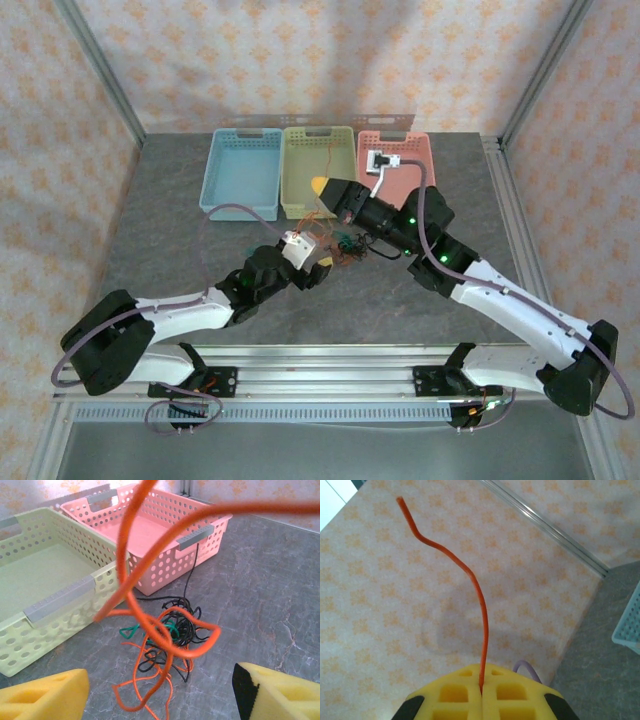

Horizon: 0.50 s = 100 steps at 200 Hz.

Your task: Untangle the cables

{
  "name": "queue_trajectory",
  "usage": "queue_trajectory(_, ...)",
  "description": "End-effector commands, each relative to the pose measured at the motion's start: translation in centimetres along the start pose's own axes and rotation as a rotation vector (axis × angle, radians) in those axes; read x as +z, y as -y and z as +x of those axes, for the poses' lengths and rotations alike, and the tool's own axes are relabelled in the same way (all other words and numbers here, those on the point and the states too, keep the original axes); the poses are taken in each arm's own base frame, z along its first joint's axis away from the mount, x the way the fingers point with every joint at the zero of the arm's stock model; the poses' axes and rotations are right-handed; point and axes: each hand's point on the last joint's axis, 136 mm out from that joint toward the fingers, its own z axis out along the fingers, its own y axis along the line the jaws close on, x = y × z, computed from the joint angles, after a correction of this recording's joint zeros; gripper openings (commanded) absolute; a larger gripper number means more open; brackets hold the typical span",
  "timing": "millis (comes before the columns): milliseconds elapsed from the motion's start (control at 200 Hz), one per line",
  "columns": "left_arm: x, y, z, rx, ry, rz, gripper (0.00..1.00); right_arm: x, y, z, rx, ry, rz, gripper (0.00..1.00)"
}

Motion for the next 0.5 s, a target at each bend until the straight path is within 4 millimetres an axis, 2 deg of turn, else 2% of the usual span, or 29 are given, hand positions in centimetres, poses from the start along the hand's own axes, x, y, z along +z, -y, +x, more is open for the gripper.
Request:
queue_trajectory(0, 0.3, 0.1, -1.7, 0.036, 0.055, -0.005, 0.73, 0.2, -1.9, 1.1, -0.005, -0.031, -0.081, 0.0)
queue_trajectory(45, 0.4, 0.3, -1.7, 0.044, 0.046, 0.002, 0.66, 0.4, -2.0, 1.7, -0.012, -0.049, -0.081, 0.0)
queue_trajectory(115, 0.4, 0.3, -1.5, 0.048, 0.04, 0.002, 0.63, 0.3, -1.7, 2.2, -0.027, -0.059, -0.072, 0.0)
queue_trajectory(180, 0.2, 0.4, -1.6, 0.052, 0.041, 0.011, 0.57, 0.0, -1.3, 2.0, -0.047, -0.043, -0.05, 0.0)
queue_trajectory(285, 0.1, 0.5, -1.5, 0.059, 0.042, 0.014, 0.52, -0.5, -0.9, 1.7, -0.081, -0.029, -0.016, 0.0)
queue_trajectory(360, 0.1, 0.4, -1.7, 0.065, 0.042, 0.014, 0.41, -0.7, -1.2, 1.5, -0.096, -0.026, -0.018, 0.0)
queue_trajectory(495, 0.0, 0.5, -1.6, 0.067, 0.044, 0.019, 0.38, -1.3, -1.7, 0.9, -0.13, -0.011, -0.007, 0.0)
